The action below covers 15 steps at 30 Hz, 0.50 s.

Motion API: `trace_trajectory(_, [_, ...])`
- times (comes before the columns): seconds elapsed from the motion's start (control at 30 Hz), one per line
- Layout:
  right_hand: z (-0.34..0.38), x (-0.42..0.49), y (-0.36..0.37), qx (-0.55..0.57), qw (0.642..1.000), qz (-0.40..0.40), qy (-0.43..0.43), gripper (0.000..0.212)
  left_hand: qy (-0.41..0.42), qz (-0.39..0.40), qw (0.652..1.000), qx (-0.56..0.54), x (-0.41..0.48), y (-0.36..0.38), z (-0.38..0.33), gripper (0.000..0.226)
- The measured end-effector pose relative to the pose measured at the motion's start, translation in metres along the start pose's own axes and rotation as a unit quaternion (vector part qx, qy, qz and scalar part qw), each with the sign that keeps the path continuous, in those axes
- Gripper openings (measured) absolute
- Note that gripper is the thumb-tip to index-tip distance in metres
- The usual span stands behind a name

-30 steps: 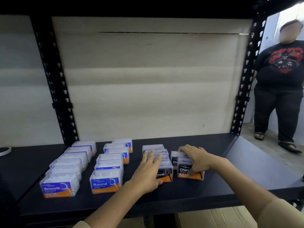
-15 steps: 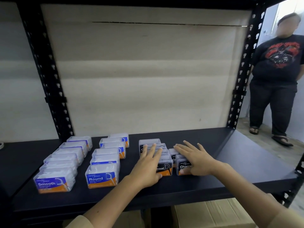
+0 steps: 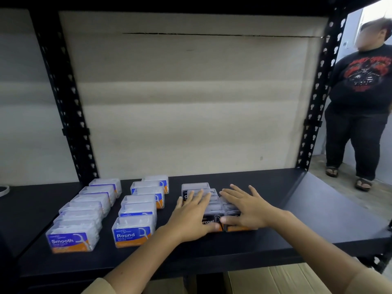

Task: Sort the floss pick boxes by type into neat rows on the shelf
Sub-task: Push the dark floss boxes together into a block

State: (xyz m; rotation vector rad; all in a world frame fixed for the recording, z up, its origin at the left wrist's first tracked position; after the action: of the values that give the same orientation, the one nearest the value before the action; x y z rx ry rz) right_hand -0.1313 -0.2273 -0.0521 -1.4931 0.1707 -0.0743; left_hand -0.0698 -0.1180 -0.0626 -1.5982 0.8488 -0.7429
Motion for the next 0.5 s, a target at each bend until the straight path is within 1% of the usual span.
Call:
trace_trajectory(0.03, [0.001,0.002,-0.006,0.027,1.000,-0.006,0.002,0.108,-0.005,-0.013,1.000,-0.024,0.001,-0.006,0.003,0.084])
trace_trajectory(0.07, [0.002,0.007,-0.012,0.052,0.998,-0.020,0.004,0.101,-0.012,-0.033,0.998,-0.048,0.002,-0.014,0.006,0.079])
trace_trajectory(0.1, [0.004,0.014,-0.019,0.071,0.997,-0.039,0.003,0.088,-0.020,-0.054,0.996,-0.070,0.003,-0.022,0.011,0.072])
trace_trajectory(0.17, [0.009,0.030,-0.032,0.075,0.994,-0.085,-0.010,0.058,-0.038,-0.078,0.991,-0.097,0.006,-0.033,0.020,0.062])
trace_trajectory(0.23, [0.014,0.048,-0.038,0.078,0.991,-0.107,-0.025,0.045,-0.043,-0.076,0.991,-0.101,0.009,-0.034,0.026,0.058])
trace_trajectory(0.3, [0.020,0.064,-0.036,0.096,0.991,-0.091,-0.035,0.042,-0.030,-0.057,0.994,-0.085,0.012,-0.030,0.024,0.057])
trace_trajectory(0.37, [0.026,0.079,-0.034,0.107,0.991,-0.071,-0.043,0.044,-0.012,-0.043,0.997,-0.064,0.013,-0.023,0.020,0.056])
trace_trajectory(0.5, [0.026,0.098,-0.031,0.140,0.989,-0.028,-0.031,0.044,0.001,-0.040,0.998,-0.052,0.014,-0.015,0.017,0.057])
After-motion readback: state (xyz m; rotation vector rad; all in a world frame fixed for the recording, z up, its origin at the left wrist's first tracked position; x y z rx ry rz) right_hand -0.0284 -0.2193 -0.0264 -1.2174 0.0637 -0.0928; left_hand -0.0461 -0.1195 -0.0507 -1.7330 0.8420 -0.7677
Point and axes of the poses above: each hand's wrist, its own x-axis towards the middle knuckle, its own y-axis out of the palm, z = x × y, the point moved 9 cm from there along x, towards the middle knuckle, and after that the axes turned 2 degrees about y, right-handed, at the moved point
